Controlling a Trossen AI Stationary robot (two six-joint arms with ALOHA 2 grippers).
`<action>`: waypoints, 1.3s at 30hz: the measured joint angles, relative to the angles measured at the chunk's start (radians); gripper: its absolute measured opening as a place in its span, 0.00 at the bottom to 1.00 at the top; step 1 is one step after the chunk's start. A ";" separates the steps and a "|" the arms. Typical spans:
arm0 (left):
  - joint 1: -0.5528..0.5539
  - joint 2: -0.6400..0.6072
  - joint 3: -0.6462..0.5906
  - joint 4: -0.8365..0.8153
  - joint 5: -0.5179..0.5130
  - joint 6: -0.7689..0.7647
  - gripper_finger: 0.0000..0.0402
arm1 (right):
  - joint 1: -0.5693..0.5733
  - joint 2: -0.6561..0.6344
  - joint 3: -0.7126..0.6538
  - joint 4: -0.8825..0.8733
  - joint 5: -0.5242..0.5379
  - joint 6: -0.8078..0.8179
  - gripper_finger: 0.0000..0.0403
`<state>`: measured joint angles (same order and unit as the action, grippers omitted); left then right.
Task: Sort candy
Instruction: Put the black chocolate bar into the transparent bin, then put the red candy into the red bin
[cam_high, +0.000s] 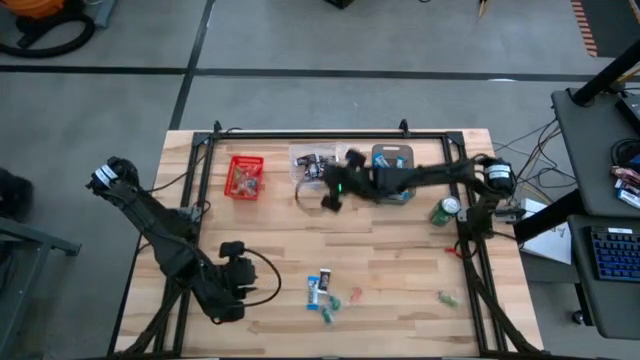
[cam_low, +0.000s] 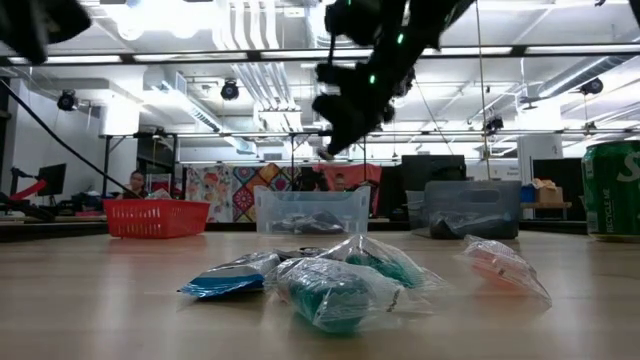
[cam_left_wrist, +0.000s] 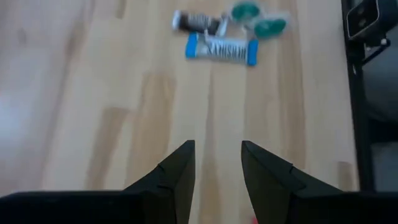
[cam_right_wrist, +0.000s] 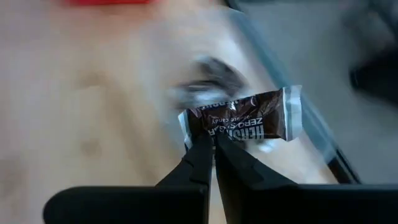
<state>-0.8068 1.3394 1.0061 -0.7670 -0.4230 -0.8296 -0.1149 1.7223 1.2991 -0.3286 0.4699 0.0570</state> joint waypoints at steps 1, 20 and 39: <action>-0.005 0.000 -0.003 -0.006 0.013 -0.034 0.28 | -0.038 0.006 0.000 0.003 -0.007 0.035 0.02; -0.195 0.001 -0.136 0.053 0.179 -0.447 0.60 | -0.202 0.059 0.001 0.004 -0.217 0.081 0.43; -0.230 0.326 -0.134 0.152 0.306 -0.458 0.48 | -0.083 0.052 0.002 0.004 -0.217 0.097 0.50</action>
<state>-1.0365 1.6650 0.8718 -0.6147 -0.1173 -1.2877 -0.1983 1.7741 1.3006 -0.3244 0.2534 0.1540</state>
